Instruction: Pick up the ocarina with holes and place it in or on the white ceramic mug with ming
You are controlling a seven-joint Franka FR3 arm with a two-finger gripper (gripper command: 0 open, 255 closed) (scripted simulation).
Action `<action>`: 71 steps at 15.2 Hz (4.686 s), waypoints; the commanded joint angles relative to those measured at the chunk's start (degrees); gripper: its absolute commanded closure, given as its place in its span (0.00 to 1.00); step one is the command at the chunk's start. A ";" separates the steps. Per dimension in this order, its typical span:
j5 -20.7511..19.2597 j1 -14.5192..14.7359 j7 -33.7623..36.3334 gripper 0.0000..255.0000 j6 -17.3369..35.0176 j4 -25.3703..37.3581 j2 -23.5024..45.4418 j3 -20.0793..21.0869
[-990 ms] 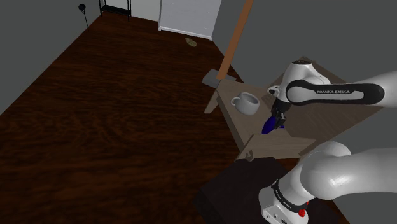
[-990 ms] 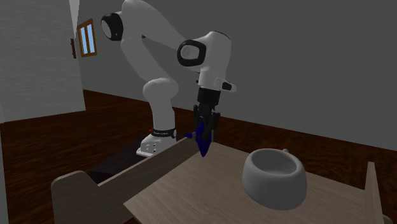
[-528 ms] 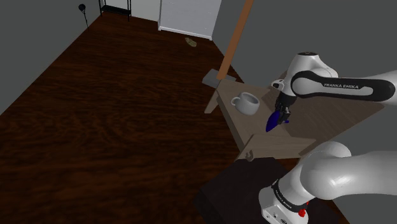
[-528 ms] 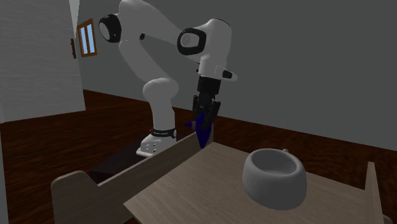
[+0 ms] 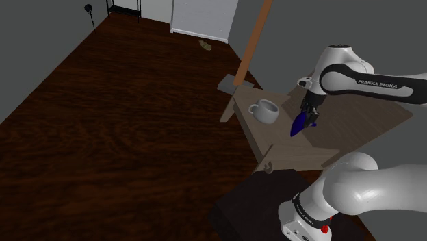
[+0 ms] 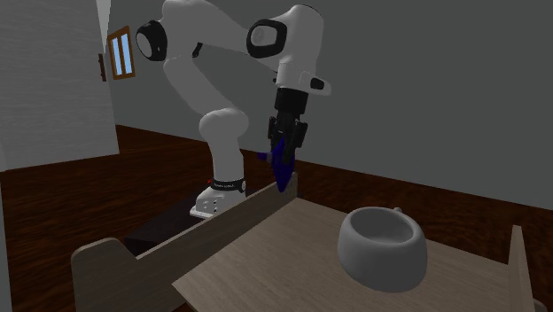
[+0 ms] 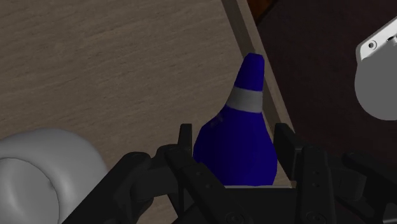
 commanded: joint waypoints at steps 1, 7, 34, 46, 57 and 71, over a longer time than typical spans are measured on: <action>0.54 0.09 -0.25 1.00 -1.68 1.18 -0.47 0.66; 1.94 0.40 -1.14 1.00 -6.32 5.12 -1.21 2.32; 24.66 8.02 -16.54 1.00 0.13 48.27 50.25 -9.08; 25.97 7.57 -16.31 1.00 8.88 41.44 52.64 -8.82; 26.12 7.51 -16.33 0.00 9.55 40.99 52.91 -8.78; 25.57 8.18 -15.93 0.00 2.43 47.06 51.72 -8.65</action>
